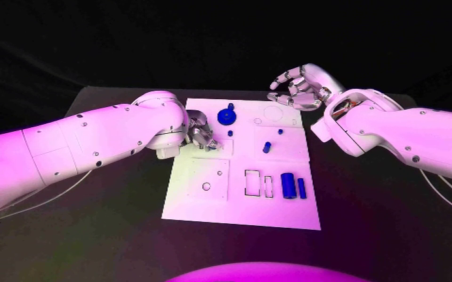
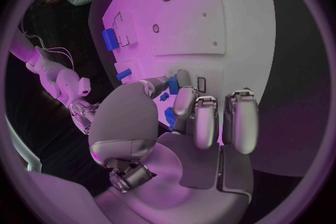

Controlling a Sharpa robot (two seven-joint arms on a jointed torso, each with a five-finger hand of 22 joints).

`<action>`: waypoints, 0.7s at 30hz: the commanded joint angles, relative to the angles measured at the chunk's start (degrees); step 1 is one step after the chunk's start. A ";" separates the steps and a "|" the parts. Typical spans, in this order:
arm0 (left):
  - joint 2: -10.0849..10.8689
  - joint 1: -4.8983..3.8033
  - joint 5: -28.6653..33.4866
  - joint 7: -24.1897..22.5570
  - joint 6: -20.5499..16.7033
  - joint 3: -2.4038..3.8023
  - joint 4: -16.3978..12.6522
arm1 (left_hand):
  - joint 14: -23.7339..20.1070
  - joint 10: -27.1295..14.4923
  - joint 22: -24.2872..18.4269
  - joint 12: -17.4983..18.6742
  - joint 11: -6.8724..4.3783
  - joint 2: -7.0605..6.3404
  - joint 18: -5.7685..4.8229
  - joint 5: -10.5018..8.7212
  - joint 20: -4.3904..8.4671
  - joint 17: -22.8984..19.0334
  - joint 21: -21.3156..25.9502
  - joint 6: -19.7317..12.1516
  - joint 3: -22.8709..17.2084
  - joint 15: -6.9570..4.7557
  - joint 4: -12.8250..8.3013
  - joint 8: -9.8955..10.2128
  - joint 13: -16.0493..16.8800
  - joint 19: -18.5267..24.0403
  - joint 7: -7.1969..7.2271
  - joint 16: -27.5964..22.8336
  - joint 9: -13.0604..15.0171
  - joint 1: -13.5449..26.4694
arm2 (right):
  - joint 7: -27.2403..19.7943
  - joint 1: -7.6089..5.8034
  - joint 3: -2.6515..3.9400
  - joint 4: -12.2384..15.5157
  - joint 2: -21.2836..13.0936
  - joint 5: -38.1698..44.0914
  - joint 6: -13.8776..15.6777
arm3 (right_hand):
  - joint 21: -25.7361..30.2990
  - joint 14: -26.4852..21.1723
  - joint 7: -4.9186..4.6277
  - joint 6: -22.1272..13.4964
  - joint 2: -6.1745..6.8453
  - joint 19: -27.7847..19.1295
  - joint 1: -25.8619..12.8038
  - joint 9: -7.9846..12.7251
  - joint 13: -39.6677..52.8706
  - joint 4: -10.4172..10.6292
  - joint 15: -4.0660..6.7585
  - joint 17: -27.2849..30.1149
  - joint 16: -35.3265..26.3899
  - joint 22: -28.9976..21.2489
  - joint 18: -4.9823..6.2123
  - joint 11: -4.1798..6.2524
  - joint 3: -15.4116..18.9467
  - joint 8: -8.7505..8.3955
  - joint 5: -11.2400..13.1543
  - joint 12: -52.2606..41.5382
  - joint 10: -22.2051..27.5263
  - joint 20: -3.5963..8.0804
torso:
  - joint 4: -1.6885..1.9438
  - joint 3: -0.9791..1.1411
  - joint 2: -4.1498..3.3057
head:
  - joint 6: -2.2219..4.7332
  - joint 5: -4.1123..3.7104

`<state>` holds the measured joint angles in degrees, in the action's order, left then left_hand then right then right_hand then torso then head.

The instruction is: Assemble the parts on the task board

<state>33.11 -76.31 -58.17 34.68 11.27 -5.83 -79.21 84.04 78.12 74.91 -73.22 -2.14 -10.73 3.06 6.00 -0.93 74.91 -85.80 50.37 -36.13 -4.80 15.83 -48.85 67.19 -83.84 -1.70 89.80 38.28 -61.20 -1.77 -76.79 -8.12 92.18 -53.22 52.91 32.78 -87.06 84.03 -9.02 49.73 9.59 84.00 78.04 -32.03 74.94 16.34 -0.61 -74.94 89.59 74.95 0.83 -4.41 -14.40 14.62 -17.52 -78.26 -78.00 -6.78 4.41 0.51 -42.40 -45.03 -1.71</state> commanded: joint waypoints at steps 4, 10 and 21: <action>-0.21 0.36 0.18 0.47 2.08 -0.29 0.00 | 5.96 0.05 6.38 -0.17 0.11 -0.37 -1.04 -0.25 0.02 15.09 -0.34 0.22 0.27 -0.27 0.64 -0.09 0.11 -1.09 -0.07 0.20 -0.12 0.94 | -0.33 0.03 0.00 0.12 -0.04 0.69 -0.53 | 0.24 5.47 0.10 0.23 0.17 3.79 -0.62 0.08 2.24 0.08 0.37 -13.27 -0.30 12.71 0.09 0.15 -0.31 0.25 0.22 0.29 0.36 0.41 | -0.02 0.00 -0.05 | -0.01 -0.07; -0.19 0.36 0.18 0.47 2.04 -0.29 0.07 | 5.96 0.05 6.41 -0.17 0.12 -0.66 -1.04 -0.27 0.03 15.09 -0.34 0.29 0.89 -0.26 0.76 -0.09 0.08 -1.10 -0.08 0.20 -0.21 1.73 | -0.34 0.03 0.00 0.09 -0.04 0.69 -0.51 | 0.24 5.47 0.10 0.23 0.17 3.79 -0.62 0.08 2.24 0.08 0.37 -13.27 -0.30 12.71 0.09 0.15 -0.31 0.25 0.22 0.29 0.36 0.41 | -0.01 0.00 -0.04 | -0.04 -0.08; -0.08 0.36 0.31 0.46 1.59 -0.29 0.14 | 5.96 0.18 6.36 -0.34 0.14 -0.50 -1.03 -0.13 0.03 15.09 -0.29 0.53 2.80 -0.24 0.92 -0.05 0.26 -1.06 -0.12 0.20 -0.50 4.27 | -0.39 0.03 0.00 -0.01 0.07 0.69 -0.52 | 0.24 5.47 0.10 0.23 0.17 3.79 -0.62 0.08 2.24 0.08 0.37 -13.27 -0.30 12.71 0.09 0.15 -0.31 0.25 0.22 0.29 0.36 0.41 | 0.00 -0.02 -0.05 | -0.08 -0.07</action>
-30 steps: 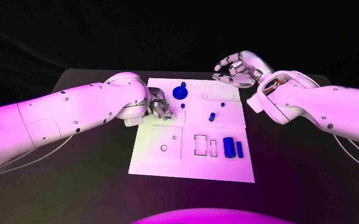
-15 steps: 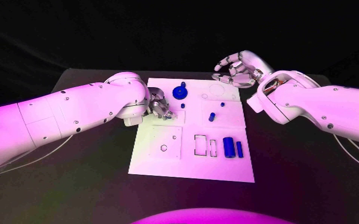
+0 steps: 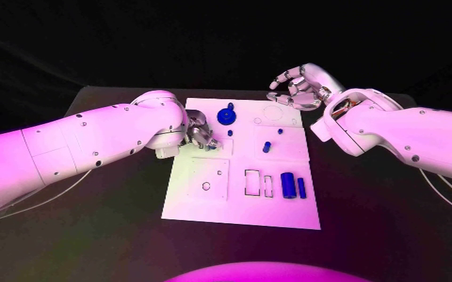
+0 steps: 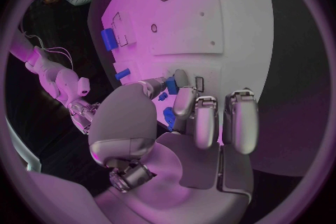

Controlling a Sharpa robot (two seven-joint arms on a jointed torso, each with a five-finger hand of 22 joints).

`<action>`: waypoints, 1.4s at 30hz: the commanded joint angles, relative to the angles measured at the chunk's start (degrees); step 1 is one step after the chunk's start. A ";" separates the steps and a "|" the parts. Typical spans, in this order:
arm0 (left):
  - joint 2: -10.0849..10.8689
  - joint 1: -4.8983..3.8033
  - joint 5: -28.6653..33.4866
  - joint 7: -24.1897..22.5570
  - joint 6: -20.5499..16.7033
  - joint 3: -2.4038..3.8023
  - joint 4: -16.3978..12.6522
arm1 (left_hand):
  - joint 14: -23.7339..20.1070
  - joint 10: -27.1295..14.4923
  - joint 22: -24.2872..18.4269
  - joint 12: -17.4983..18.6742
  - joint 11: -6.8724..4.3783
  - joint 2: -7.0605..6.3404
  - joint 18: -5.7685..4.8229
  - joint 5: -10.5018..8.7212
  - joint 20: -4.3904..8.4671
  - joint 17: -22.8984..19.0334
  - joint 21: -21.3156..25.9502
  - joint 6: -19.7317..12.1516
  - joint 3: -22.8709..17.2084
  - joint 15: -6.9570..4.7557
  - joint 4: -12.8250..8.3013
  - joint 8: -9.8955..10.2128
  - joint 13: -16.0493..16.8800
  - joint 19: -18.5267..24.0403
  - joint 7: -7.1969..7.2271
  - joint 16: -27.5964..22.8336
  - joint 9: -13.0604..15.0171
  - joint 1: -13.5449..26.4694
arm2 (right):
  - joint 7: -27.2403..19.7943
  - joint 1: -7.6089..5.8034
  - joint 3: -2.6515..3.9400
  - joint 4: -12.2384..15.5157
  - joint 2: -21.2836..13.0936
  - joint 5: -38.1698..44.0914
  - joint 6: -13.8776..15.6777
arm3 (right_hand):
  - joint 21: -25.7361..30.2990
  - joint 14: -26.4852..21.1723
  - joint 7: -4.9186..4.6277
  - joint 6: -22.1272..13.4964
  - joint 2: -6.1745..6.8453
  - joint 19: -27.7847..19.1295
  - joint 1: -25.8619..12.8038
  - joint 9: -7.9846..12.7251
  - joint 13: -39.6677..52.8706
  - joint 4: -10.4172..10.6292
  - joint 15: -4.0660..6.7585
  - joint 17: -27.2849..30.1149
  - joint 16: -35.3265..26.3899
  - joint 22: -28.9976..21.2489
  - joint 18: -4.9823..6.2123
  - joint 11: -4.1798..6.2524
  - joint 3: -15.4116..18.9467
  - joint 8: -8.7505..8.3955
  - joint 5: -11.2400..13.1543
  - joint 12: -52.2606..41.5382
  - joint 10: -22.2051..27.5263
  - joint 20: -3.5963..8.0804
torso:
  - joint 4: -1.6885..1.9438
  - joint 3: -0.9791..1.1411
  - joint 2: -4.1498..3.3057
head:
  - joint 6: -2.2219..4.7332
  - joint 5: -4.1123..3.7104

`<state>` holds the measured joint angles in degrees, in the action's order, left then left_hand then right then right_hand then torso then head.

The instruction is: Assemble the parts on the task board

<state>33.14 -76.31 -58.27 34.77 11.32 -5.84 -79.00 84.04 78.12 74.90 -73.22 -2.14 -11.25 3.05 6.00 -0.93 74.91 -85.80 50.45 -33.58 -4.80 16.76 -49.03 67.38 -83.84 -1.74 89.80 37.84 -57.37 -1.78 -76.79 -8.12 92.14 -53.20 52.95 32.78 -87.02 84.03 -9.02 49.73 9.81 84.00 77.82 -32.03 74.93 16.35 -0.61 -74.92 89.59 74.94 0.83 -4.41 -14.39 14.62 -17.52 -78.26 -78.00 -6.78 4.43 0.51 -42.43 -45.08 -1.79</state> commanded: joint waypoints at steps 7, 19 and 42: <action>-0.15 0.34 0.54 0.36 1.53 -0.26 -0.13 | 5.96 0.20 6.41 -0.37 0.14 -0.22 -1.03 -0.17 0.02 15.09 -0.30 0.53 1.53 -0.24 -0.06 0.12 0.08 -1.08 -0.07 0.20 -0.17 1.36 | -0.43 0.04 0.00 0.02 0.09 0.66 -0.47 | 0.20 5.47 0.10 0.23 -0.05 3.79 -0.40 0.09 2.26 0.08 0.37 -13.28 -0.30 12.72 0.09 0.14 -0.31 0.25 0.22 0.29 0.36 0.41 | -0.07 0.01 -0.05 | -0.02 -0.03; -0.15 0.30 0.61 0.38 1.44 -0.26 0.20 | 5.96 0.20 6.38 -0.37 0.14 -0.25 -1.02 -0.16 0.03 15.09 -0.28 0.55 1.86 -0.25 -0.05 0.11 0.08 -1.07 -0.06 0.20 -0.19 1.54 | -0.42 0.04 0.00 0.11 0.01 0.66 -0.48 | 0.20 5.47 0.10 0.23 -0.05 3.79 -0.40 0.09 2.26 0.08 0.37 -13.28 -0.30 12.72 0.09 0.14 -0.31 0.25 0.22 0.29 0.36 0.41 | -0.07 0.00 0.01 | 0.09 -0.09; 2.84 -2.07 0.74 0.15 -0.20 2.08 -2.40 | 5.96 -0.41 6.14 0.36 0.06 0.43 -0.95 1.52 0.17 15.09 -0.10 0.20 8.85 -0.35 -0.11 0.14 -0.90 -0.92 0.03 0.20 -0.59 4.25 | -0.63 0.08 0.00 -0.98 0.14 0.61 -0.32 | 0.32 5.44 0.10 0.17 0.08 3.72 -0.72 0.12 2.15 0.12 0.38 -13.18 -0.34 12.64 0.12 0.14 -0.32 0.29 0.26 0.39 0.45 0.43 | 0.06 -0.05 0.14 | 1.09 -0.06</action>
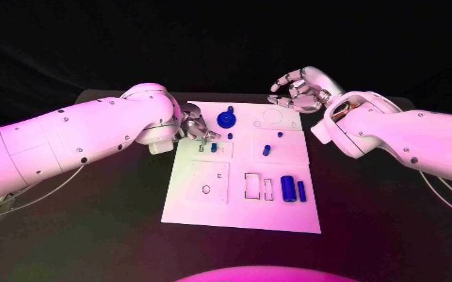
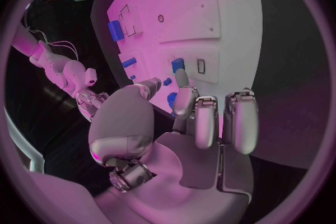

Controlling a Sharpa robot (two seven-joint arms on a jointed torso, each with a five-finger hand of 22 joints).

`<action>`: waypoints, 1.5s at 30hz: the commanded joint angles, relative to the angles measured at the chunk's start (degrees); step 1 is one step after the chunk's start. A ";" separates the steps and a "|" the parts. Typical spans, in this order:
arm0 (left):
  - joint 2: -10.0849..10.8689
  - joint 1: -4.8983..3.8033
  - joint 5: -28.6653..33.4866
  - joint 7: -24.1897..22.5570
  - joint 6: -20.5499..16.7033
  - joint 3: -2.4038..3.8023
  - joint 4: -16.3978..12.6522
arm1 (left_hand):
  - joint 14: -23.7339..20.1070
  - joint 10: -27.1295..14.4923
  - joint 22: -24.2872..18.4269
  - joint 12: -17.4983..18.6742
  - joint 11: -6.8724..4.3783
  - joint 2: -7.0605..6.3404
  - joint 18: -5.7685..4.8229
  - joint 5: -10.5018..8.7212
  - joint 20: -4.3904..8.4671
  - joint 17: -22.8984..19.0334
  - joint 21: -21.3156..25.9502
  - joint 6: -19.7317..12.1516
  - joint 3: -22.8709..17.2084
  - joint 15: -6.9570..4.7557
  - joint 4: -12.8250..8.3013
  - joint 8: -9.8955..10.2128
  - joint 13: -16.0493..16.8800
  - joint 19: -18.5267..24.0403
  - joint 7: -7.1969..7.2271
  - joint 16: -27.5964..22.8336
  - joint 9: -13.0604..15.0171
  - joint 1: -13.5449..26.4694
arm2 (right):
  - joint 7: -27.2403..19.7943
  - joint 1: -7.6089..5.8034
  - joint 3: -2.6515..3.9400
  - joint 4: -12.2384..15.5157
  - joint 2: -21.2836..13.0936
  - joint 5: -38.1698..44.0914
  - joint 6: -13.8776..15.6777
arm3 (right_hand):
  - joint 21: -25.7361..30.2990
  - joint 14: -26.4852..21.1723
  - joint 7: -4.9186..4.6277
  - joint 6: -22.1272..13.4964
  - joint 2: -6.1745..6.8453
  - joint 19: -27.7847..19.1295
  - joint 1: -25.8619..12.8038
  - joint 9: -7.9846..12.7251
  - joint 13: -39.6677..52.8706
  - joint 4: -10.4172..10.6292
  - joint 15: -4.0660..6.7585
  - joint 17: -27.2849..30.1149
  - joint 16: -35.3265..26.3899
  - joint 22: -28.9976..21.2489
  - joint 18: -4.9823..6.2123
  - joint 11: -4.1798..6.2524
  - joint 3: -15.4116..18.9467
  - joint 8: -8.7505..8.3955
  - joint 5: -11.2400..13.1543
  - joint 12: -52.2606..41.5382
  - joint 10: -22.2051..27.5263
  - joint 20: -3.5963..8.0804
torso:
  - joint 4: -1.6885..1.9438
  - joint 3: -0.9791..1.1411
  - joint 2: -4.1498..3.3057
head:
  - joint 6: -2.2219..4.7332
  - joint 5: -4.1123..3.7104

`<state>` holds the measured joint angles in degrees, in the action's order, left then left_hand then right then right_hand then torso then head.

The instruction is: Assemble the parts on the task board

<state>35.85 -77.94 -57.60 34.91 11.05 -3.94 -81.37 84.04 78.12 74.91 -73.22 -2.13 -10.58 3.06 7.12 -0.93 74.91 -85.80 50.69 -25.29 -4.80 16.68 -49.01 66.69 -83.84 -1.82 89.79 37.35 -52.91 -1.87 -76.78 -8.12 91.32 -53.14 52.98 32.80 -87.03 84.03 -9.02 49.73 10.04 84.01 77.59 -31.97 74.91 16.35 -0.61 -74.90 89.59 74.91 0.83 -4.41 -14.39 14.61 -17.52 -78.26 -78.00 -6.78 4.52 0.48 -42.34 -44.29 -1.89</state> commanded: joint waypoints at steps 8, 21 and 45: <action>0.57 -1.29 0.50 -0.40 -0.36 1.54 1.11 | 5.96 -2.32 4.78 2.40 0.86 0.17 -0.65 0.51 -0.18 15.09 0.64 -2.21 1.50 0.26 -0.08 2.19 -2.81 -0.09 -0.86 0.21 -1.28 -4.54 | -0.61 0.24 0.00 -0.54 0.19 0.49 -0.35 | 0.31 5.44 0.10 0.17 -0.14 3.73 -0.53 0.07 2.20 0.13 0.38 -13.22 -0.33 12.68 0.12 0.14 -0.32 0.29 0.26 0.36 0.42 0.43 | -0.15 -0.08 -0.17 | 0.85 0.16; 0.07 -3.68 -0.10 -5.08 -1.54 2.28 8.42 | 5.96 -6.54 2.40 6.73 3.42 0.10 -0.11 0.20 -2.06 15.09 2.04 -6.68 1.23 2.45 0.07 8.36 -8.54 1.37 -3.85 0.21 -4.82 -9.47 | -0.78 0.70 -0.01 -1.15 0.57 0.47 -0.47 | 0.29 5.45 0.10 0.16 -0.13 3.74 -0.57 0.07 2.24 0.14 0.38 -13.25 -0.32 12.69 0.11 0.14 -0.32 0.29 0.26 0.33 0.38 0.43 | -0.12 -0.06 -0.29 | 1.83 0.52; -5.38 -3.01 -2.10 -5.47 3.36 0.97 18.53 | 5.96 -6.35 2.87 6.29 3.74 -0.42 -0.19 -0.46 -2.55 15.09 1.83 -6.23 4.55 2.81 0.14 9.60 -8.58 1.06 -4.12 0.21 -6.00 -7.77 | -1.24 0.85 -0.01 -1.15 0.99 0.47 -0.14 | 0.35 5.44 0.12 0.15 -0.23 3.71 -0.62 0.09 2.28 0.10 0.39 -13.22 -0.34 12.66 0.12 0.16 -0.45 0.33 0.19 0.29 0.33 0.44 | -0.11 -0.03 -0.23 | 1.81 0.61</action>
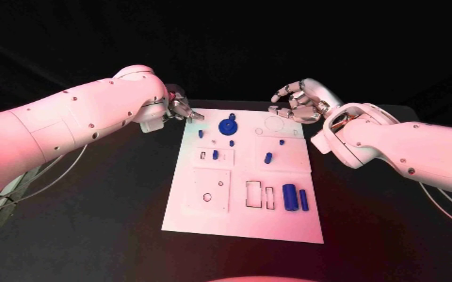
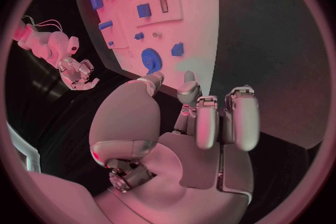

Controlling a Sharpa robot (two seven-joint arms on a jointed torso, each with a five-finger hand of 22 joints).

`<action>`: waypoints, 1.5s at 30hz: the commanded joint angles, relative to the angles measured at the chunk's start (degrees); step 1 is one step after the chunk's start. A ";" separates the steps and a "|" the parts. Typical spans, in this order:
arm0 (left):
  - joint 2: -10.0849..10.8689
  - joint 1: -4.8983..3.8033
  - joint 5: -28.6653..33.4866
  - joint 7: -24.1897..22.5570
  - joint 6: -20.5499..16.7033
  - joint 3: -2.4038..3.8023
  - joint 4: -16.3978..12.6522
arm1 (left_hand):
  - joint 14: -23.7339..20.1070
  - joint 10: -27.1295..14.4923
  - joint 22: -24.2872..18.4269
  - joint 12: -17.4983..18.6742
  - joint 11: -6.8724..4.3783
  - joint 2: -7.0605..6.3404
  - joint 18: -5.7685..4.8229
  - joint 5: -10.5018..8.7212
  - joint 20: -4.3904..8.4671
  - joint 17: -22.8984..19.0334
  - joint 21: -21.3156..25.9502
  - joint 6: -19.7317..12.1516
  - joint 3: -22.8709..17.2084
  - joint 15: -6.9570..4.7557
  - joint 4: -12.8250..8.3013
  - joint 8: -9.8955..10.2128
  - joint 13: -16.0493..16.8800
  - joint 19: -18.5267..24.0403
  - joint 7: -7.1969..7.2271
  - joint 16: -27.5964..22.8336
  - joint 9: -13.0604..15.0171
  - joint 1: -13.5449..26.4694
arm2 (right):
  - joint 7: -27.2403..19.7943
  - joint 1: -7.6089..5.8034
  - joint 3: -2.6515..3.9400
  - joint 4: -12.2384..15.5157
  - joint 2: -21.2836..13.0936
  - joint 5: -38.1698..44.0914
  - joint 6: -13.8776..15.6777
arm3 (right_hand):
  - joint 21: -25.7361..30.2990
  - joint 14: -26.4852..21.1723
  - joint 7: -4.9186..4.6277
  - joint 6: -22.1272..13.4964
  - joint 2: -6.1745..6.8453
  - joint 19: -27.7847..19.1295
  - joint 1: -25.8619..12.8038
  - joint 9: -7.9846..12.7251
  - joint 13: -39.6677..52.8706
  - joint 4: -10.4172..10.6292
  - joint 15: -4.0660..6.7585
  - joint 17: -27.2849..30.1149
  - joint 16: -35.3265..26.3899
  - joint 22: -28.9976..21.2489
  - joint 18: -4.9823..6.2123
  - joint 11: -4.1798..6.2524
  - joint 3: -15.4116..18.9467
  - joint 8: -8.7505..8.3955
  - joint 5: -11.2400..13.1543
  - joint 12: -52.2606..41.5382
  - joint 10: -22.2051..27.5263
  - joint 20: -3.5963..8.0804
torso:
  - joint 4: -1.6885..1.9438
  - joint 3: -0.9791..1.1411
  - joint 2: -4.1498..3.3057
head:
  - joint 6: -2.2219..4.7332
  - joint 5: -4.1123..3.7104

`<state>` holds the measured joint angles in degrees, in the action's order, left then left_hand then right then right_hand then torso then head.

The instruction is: Assemble the parts on the task board

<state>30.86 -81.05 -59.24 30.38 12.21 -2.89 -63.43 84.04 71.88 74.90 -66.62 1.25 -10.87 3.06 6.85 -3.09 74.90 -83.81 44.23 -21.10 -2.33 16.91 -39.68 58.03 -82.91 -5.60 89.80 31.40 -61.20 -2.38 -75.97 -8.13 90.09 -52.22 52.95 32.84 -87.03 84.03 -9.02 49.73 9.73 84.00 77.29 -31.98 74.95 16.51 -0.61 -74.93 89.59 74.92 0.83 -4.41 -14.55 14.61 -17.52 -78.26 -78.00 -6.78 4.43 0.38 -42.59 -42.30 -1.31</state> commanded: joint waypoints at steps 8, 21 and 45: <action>-1.52 0.98 0.08 -1.52 3.62 -0.67 2.07 | 5.96 0.19 3.28 -0.69 0.33 0.01 -0.29 -0.19 -0.40 15.10 -0.36 0.42 0.56 0.34 -0.10 0.27 0.52 -0.11 -0.30 0.20 -0.09 0.59 | -0.81 0.05 0.01 0.22 0.14 0.50 -0.11 | 0.35 5.44 0.12 0.15 0.08 3.71 -0.31 0.10 2.24 -0.05 0.39 -13.20 -0.34 12.64 0.13 0.16 -0.29 0.33 0.19 0.29 0.33 0.44 | 0.03 0.08 0.05 | -0.41 -0.12; -2.35 2.03 0.67 -1.90 4.76 -1.01 3.04 | 5.96 0.32 3.57 -0.87 0.29 0.36 -0.35 -0.13 -0.41 15.10 -0.51 0.66 0.72 0.32 -0.16 0.32 0.67 -0.28 -0.25 0.20 -0.19 0.47 | -0.84 0.05 0.01 0.23 0.24 0.50 -0.13 | 0.31 5.46 0.12 0.14 0.03 3.74 -0.32 0.11 2.21 -0.07 0.39 -13.24 -0.32 12.67 0.11 0.17 -0.37 0.34 0.14 0.32 0.36 0.45 | 0.07 0.09 0.15 | -0.66 -0.25; -2.94 2.25 2.49 -2.39 1.83 -1.03 3.09 | 5.96 0.75 4.08 -1.60 0.21 2.74 -0.45 0.05 -0.38 15.10 -0.78 1.50 0.14 0.27 -0.32 0.94 1.15 -0.53 -0.19 0.20 -0.88 -2.40 | -0.76 0.05 0.01 -0.03 0.54 0.51 -0.30 | 0.31 5.46 0.13 0.15 -0.02 3.74 -0.33 0.11 2.23 -0.10 0.40 -13.24 -0.32 12.67 0.12 0.18 -0.45 0.37 0.09 0.29 0.32 0.46 | 0.02 0.13 0.17 | -0.96 -0.39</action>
<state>28.10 -78.80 -57.80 28.83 14.54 -3.96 -60.19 84.04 72.09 74.93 -67.96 1.45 -8.32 3.05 6.85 -3.29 74.90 -84.27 45.28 -20.65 -2.34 16.74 -39.02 59.14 -83.12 -5.82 89.80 30.58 -63.31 -2.71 -75.96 -8.11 90.06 -51.74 52.96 32.88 -87.03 84.03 -9.02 49.73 9.73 84.00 77.29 -31.93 74.92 16.35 -0.61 -74.90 89.59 74.95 0.83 -4.41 -14.71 14.61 -17.52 -78.26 -78.00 -6.78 4.44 0.51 -42.43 -43.13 -1.64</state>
